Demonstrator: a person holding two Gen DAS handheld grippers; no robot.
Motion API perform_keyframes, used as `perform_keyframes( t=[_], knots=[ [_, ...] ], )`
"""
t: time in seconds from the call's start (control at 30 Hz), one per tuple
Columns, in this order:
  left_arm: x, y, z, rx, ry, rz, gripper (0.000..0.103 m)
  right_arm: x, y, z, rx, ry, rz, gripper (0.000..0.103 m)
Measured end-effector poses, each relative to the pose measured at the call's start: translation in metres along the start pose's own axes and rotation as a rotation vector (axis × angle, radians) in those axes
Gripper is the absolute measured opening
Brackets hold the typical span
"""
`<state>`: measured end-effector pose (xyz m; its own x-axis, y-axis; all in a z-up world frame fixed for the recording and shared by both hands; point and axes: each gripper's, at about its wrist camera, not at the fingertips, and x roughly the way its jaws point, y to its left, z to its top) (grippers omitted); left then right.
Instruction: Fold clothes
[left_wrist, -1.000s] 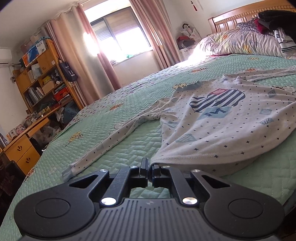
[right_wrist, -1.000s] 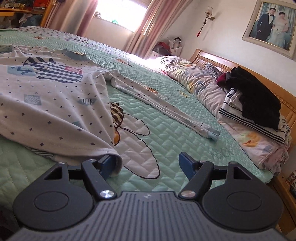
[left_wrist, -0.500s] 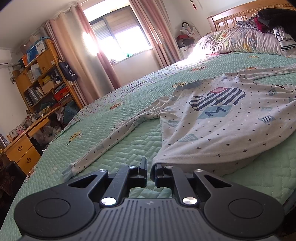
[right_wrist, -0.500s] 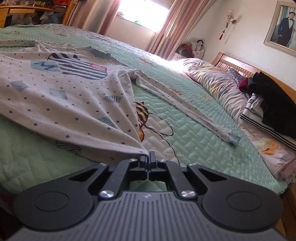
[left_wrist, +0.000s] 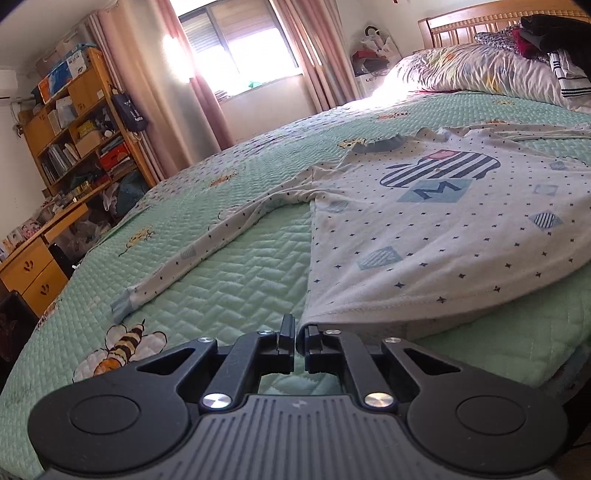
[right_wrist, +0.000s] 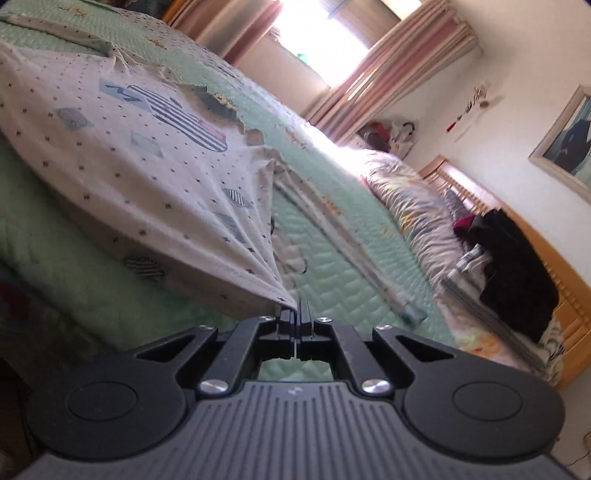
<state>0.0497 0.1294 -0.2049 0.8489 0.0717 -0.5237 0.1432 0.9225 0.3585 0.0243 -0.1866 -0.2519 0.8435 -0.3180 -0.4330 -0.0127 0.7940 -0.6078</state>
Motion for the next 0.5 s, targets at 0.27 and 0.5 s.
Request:
perform_keyframes(
  t=[0.27, 0.5],
  knots=[
    [0.005, 0.006, 0.008, 0.001, 0.021, 0.002, 0.006, 0.004, -0.011, 0.008, 0.029, 0.018, -0.001, 0.001],
    [0.002, 0.001, -0.009, 0.047, 0.057, 0.014, 0.037, 0.007, -0.016, 0.002, 0.025, 0.112, 0.100, 0.037]
  ],
)
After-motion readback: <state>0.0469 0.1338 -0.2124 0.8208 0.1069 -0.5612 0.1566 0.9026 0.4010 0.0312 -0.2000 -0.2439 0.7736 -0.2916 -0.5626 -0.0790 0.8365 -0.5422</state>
